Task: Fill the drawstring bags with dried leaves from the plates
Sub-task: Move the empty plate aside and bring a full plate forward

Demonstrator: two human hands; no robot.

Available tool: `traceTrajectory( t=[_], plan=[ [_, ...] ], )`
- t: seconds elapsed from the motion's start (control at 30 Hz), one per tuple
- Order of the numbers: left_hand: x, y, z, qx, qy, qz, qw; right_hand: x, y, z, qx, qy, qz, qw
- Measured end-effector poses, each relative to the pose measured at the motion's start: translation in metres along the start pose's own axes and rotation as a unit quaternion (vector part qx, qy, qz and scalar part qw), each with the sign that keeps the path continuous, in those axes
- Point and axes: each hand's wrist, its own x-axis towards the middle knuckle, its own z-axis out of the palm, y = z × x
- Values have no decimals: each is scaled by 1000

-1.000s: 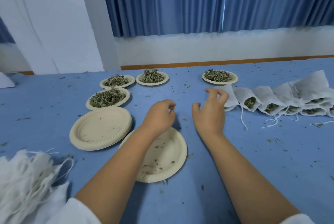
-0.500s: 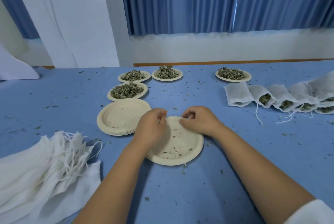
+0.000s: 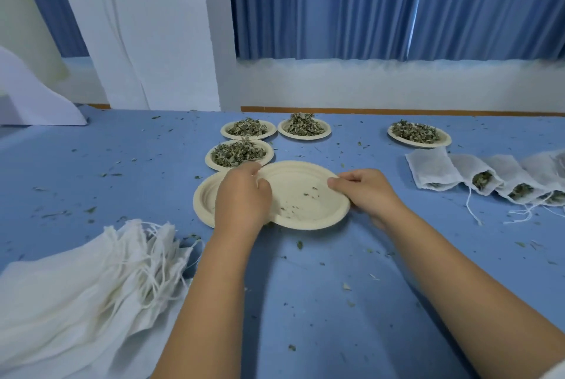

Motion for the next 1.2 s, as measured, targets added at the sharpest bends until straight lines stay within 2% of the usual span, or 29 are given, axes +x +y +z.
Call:
traceTrajectory(
  t=[0.1, 0.23, 0.33, 0.43, 0.6, 0.7, 0.8, 0.97, 1.2],
  plan=[
    [6, -8, -8, 35, 6, -34, 999, 8, -12, 35, -4, -5, 7, 1000],
    [14, -20, -11, 115, -28, -93, 989, 16, -19, 80, 35, -26, 25, 999],
    [18, -23, -9, 123, -71, -119, 983, 25, -16, 95, -61, 8, -20, 998],
    [18, -22, -2, 114, -109, -101, 982, 28, -13, 99, -192, 8, -77, 978],
    [18, -23, 4, 186, -148, -77, 968, 35, -9, 102, -191, -1, -76, 979],
    [19, -25, 3, 146, -129, -71, 978, 43, -15, 110, -168, 7, -50, 984],
    [17, -25, 1, 71, -108, -74, 989, 55, -24, 117, -202, -40, -37, 978],
    [15, -19, -2, 50, -119, -73, 989, 73, -39, 127, -55, -106, 60, 991],
    [14, -19, -2, 63, -138, -69, 986, 92, -34, 133, 115, -87, 152, 978]
  ],
)
